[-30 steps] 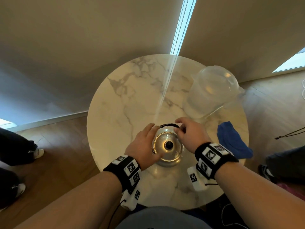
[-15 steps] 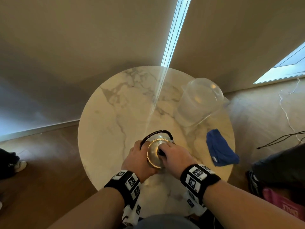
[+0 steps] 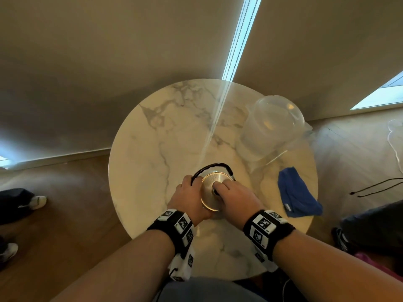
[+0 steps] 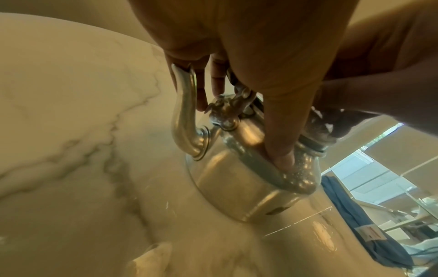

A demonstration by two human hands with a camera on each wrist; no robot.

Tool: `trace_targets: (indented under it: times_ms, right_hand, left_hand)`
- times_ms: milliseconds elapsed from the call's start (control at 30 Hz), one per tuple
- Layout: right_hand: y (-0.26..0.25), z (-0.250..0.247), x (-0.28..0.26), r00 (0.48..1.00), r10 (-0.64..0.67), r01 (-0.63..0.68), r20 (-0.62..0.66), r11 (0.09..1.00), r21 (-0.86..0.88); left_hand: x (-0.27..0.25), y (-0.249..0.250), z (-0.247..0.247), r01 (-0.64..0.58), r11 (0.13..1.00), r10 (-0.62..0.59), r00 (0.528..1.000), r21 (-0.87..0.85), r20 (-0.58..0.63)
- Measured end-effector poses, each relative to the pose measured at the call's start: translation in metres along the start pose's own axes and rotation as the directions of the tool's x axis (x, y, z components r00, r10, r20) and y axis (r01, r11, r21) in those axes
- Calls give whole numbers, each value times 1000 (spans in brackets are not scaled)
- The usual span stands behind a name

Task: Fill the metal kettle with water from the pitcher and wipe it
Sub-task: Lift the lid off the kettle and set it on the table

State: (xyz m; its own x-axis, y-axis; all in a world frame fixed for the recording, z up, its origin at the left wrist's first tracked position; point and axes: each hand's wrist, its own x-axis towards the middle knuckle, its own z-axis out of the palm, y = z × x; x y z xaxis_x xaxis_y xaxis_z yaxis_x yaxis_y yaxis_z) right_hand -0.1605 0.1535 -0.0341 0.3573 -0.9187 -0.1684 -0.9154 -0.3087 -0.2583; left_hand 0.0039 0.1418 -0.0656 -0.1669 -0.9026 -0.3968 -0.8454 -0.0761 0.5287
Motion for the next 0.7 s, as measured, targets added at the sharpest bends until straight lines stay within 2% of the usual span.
trace_targets:
  times_ms: [133, 267, 367, 433, 533, 700]
  right_hand:
    - [10, -17, -10, 999, 26, -23, -43, 997, 67]
    - [55, -34, -37, 966, 227, -192, -120, 949, 250]
    - [93, -24, -60, 938, 345, -325, -38, 911, 253]
    - [110, -8, -66, 929, 364, -369, 63, 905, 211]
    - [121, 19, -62, 928, 320, -351, 192, 923, 157]
    - [135, 41, -45, 923, 254, -296, 290, 948, 114]
  left_hand:
    - [-2, 5, 3, 30, 1000, -30, 999, -9, -30]
    - [-7, 7, 6, 47, 996, -54, 994, -74, -100]
    - [-11, 10, 9, 51, 998, -56, 987, -37, -149]
    - [-14, 14, 11, 45, 999, -45, 981, -6, -188]
    - [-18, 19, 18, 87, 995, -75, 972, 49, -223]
    - [-18, 25, 32, 183, 979, -156, 959, 92, -238]
